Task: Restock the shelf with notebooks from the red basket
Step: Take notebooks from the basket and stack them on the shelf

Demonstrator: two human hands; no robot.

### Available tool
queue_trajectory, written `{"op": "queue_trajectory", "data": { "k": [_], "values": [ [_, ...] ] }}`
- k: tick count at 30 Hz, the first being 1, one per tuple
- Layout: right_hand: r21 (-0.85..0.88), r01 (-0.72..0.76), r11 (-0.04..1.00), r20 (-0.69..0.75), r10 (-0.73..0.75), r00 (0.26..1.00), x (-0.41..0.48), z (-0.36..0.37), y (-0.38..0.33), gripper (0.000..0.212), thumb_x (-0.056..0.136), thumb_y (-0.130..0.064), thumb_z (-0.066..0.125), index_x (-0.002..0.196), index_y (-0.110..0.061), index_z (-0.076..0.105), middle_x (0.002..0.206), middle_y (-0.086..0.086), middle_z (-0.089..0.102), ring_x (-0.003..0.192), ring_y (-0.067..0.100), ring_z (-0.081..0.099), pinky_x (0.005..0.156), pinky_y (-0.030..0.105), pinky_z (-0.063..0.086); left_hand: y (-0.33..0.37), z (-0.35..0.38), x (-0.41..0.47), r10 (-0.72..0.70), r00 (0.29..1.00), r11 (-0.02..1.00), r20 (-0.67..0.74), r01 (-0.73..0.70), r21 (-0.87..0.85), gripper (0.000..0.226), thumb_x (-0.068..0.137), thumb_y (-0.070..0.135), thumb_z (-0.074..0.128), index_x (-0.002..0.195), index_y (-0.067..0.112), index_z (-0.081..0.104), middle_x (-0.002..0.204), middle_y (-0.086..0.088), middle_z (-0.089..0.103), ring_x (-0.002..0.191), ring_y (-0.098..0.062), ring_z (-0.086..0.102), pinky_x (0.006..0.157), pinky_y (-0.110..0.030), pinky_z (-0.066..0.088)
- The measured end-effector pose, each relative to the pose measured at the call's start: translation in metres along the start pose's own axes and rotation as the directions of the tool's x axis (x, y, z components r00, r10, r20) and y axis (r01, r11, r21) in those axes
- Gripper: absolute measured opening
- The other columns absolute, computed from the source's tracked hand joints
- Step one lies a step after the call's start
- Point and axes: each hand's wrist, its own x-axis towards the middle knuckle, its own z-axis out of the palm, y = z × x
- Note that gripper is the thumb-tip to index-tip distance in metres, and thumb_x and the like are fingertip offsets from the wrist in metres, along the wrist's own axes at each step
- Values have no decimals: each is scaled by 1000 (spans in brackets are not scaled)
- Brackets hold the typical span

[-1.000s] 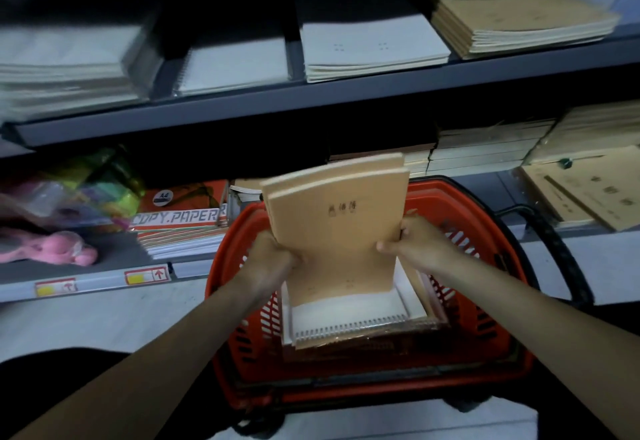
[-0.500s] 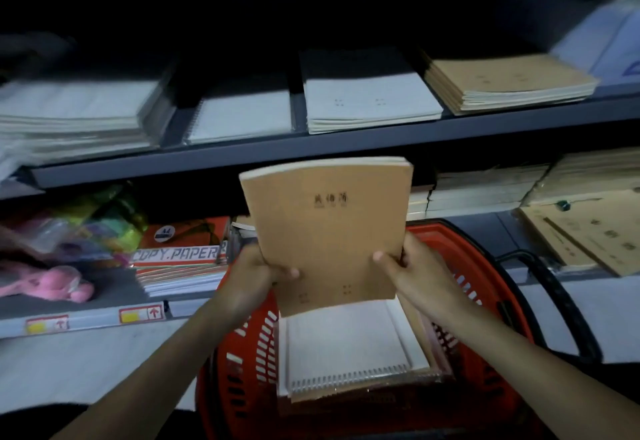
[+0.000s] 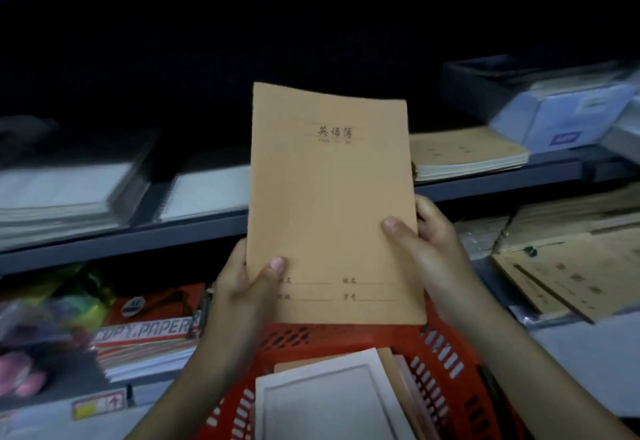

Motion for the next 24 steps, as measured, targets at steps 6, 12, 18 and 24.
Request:
{"op": "queue_trajectory", "data": {
  "k": [6,12,18,24],
  "values": [
    [-120,-66,991,1,66,998,29,-37,-26,25,89,-14,62,106,-32,62,99,-8,74,95,15,69,92,43,52,29,57,34,-3,1000,993,3,3,-119,21,98,15,53,116,24,62,108,1,74,101,-18,70,92,-44,53],
    [-81,27,996,-134,-38,990,71,-88,-59,24,89,-11,65,103,-30,63,86,-14,74,85,4,69,78,30,52,58,126,70,-30,999,985,32,35,-168,19,101,18,50,116,18,61,100,-5,75,83,-21,72,57,-33,55],
    [51,-93,994,-356,105,929,86,-131,-25,26,86,-8,69,110,-20,67,90,-5,75,90,15,69,86,34,52,60,185,85,-132,986,983,99,143,-117,16,102,14,45,112,16,58,92,-6,72,61,-11,70,50,-29,53],
    [-25,-178,984,-399,153,904,95,-149,-7,35,82,-21,74,115,-19,64,106,2,68,93,19,66,83,36,52,50,198,76,-212,975,964,68,220,-148,17,98,11,52,108,22,61,97,-3,71,75,-15,71,56,-28,56]
  ]
}}
